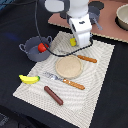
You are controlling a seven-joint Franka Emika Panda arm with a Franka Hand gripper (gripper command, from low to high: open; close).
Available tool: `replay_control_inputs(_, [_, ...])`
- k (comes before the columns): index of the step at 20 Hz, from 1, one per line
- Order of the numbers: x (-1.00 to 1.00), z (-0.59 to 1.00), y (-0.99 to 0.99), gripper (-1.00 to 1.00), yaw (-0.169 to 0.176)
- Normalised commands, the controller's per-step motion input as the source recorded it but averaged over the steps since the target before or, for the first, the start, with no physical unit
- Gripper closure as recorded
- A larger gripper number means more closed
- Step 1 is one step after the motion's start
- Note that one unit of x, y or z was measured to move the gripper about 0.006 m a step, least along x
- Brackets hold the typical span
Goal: Interact with the objects in diverse but meaningful ways.
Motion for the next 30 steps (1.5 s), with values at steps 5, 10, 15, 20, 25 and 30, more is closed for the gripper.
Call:
replay_control_inputs(5, [0.47, 0.99, -0.38, 1.00, 0.000])
replay_control_inputs(10, [0.39, 0.80, -0.74, 1.00, 0.012])
replay_control_inputs(15, [0.37, 0.65, -0.81, 1.00, 0.025])
replay_control_inputs(20, [0.49, 0.49, -0.79, 1.00, 0.008])
replay_control_inputs(25, [0.66, 0.35, -0.74, 1.00, 0.000])
replay_control_inputs(30, [0.69, 0.36, -0.73, 1.00, -0.003])
